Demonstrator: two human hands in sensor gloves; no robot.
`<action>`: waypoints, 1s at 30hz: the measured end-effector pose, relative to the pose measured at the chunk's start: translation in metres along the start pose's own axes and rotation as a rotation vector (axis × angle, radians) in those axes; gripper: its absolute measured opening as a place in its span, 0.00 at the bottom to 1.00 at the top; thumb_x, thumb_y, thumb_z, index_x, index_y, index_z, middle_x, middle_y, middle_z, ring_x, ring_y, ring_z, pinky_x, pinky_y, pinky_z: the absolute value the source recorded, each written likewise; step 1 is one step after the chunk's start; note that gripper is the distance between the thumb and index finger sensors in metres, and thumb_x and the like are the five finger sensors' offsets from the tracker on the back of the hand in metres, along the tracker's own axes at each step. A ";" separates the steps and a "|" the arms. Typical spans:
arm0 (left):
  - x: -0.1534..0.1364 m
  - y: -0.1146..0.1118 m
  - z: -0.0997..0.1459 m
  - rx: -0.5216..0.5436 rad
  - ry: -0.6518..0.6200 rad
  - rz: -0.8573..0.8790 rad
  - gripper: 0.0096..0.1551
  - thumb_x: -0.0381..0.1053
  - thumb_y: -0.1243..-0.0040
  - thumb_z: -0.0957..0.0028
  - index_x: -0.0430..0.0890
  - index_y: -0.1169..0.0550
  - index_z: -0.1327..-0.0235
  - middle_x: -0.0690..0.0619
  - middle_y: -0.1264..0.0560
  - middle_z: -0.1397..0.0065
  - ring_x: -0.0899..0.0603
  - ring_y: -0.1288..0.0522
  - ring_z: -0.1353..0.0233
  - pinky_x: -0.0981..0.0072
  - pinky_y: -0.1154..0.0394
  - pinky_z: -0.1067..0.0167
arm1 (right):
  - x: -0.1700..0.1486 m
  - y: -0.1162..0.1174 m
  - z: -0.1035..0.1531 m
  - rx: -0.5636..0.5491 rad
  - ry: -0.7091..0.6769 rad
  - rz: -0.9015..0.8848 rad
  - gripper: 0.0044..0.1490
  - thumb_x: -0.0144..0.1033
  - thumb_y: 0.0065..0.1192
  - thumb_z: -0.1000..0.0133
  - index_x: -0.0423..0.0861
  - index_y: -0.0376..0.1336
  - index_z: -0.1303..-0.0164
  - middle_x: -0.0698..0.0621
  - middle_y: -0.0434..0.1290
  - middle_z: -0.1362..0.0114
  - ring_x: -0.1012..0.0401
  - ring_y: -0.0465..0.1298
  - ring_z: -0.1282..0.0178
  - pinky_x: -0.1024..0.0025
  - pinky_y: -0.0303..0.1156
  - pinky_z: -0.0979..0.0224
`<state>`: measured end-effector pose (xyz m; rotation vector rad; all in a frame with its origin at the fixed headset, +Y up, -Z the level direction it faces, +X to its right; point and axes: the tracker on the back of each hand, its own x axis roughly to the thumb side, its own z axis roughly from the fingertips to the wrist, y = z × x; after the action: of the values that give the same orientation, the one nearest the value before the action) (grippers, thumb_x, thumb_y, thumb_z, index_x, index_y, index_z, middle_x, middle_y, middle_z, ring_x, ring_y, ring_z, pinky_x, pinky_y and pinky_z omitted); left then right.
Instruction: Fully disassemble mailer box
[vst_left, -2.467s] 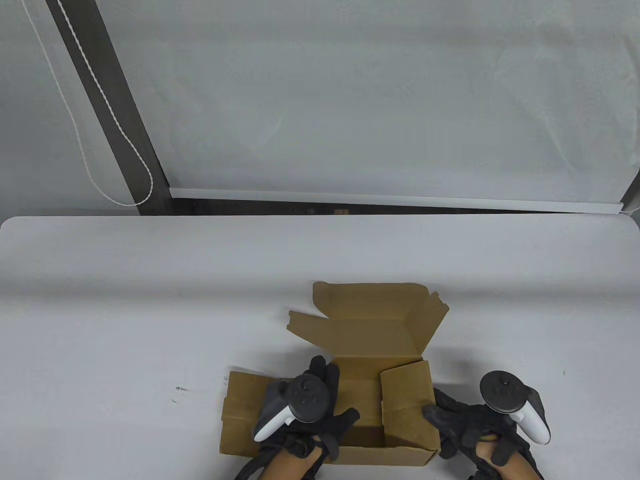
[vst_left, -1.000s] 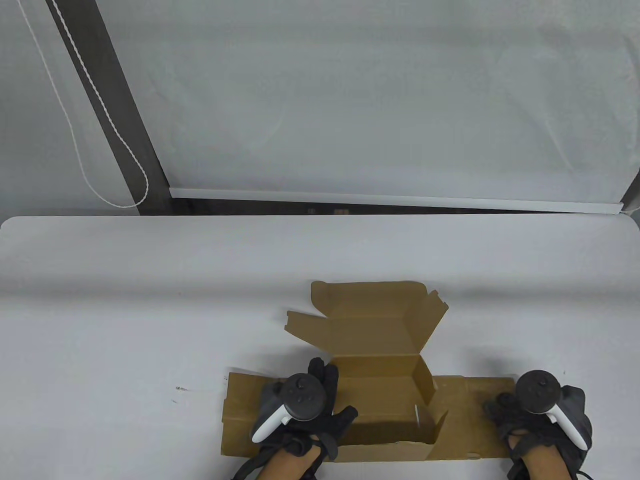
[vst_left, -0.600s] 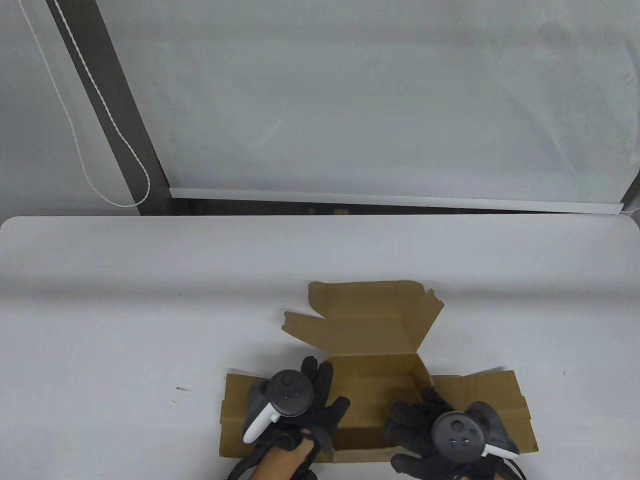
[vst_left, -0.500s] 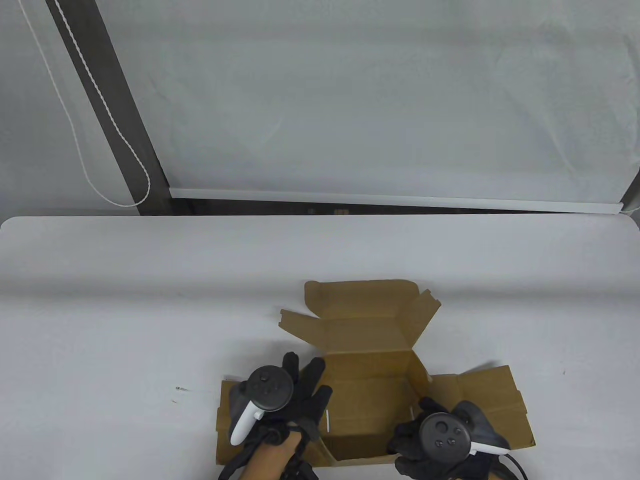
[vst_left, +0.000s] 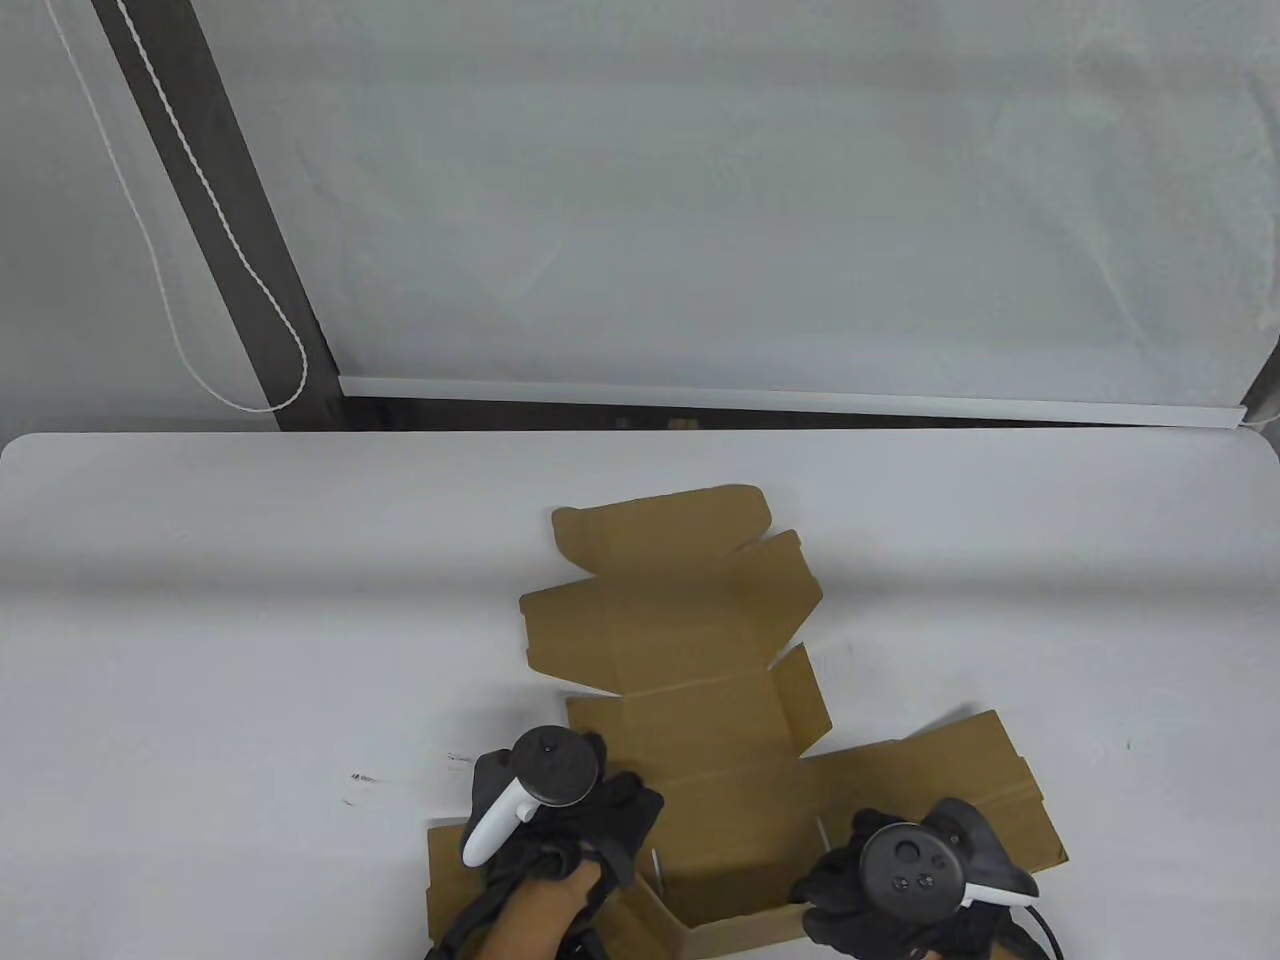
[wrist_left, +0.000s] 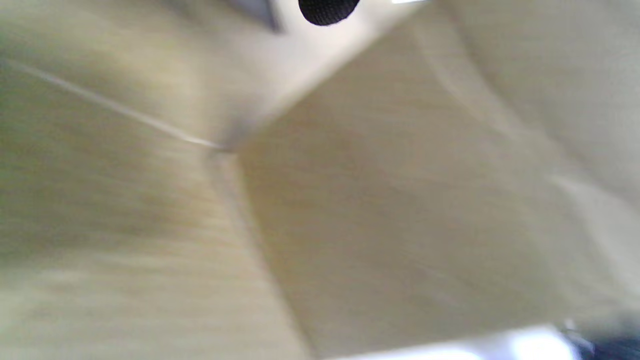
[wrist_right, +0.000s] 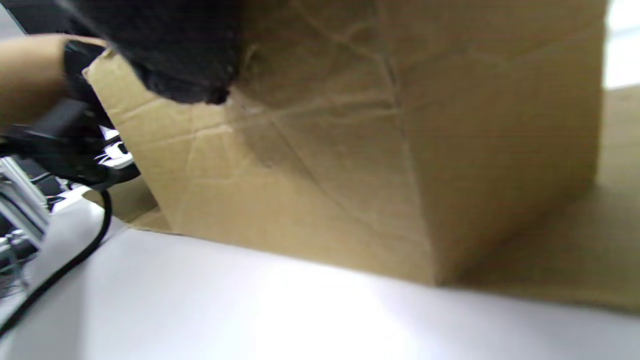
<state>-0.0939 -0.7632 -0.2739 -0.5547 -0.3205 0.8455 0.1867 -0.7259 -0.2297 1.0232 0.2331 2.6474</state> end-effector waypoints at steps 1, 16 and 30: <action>0.011 -0.002 0.003 0.065 -0.087 0.017 0.39 0.64 0.57 0.37 0.41 0.37 0.20 0.39 0.64 0.15 0.29 0.71 0.21 0.31 0.72 0.33 | -0.002 -0.001 0.000 -0.034 0.015 0.034 0.29 0.47 0.69 0.49 0.40 0.79 0.49 0.32 0.85 0.46 0.40 0.84 0.52 0.35 0.66 0.34; 0.035 -0.022 0.001 0.061 -0.217 0.046 0.37 0.58 0.49 0.40 0.29 0.21 0.37 0.26 0.34 0.27 0.24 0.49 0.25 0.26 0.68 0.34 | -0.018 -0.004 0.002 -0.221 0.117 0.234 0.29 0.46 0.70 0.50 0.40 0.79 0.48 0.32 0.86 0.48 0.41 0.85 0.53 0.39 0.70 0.37; 0.014 -0.042 -0.009 -0.299 -0.019 0.034 0.40 0.60 0.53 0.39 0.28 0.23 0.36 0.26 0.30 0.30 0.28 0.42 0.31 0.25 0.59 0.35 | -0.034 0.022 0.002 0.237 0.187 -0.181 0.40 0.52 0.63 0.47 0.36 0.68 0.33 0.24 0.66 0.33 0.33 0.67 0.42 0.33 0.57 0.30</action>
<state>-0.0548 -0.7779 -0.2559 -0.8326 -0.4604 0.8411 0.2074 -0.7579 -0.2437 0.7760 0.6616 2.5911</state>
